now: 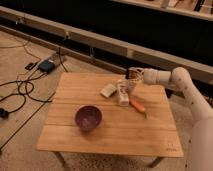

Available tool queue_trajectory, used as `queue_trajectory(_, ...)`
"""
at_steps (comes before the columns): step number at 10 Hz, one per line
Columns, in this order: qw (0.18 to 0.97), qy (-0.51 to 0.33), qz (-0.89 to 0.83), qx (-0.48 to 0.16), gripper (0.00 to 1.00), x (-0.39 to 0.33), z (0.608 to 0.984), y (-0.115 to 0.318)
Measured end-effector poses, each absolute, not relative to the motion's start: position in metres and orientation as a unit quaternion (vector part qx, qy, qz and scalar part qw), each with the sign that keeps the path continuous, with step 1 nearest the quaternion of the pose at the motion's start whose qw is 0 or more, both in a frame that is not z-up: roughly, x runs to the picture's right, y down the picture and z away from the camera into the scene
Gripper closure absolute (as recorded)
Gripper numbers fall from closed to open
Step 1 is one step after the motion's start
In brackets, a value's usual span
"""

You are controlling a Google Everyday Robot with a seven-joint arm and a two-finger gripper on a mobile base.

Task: Place the eraser in the ceramic cup

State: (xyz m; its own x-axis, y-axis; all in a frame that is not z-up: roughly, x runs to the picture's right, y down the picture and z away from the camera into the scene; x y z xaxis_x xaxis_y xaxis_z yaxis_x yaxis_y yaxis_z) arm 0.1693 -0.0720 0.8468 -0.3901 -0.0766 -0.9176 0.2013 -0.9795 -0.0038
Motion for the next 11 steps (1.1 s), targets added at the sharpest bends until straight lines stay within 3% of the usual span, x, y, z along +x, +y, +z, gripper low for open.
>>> queue_trajectory(8,0.193,0.031,-0.791,0.580,0.98,0.160,0.856,-0.082)
queue_trajectory(10,0.215,0.023,-0.786,0.579,0.82,0.161,0.863,-0.084)
queue_trajectory(11,0.231,0.020,-0.783,0.577,0.69,0.165,0.869,-0.086)
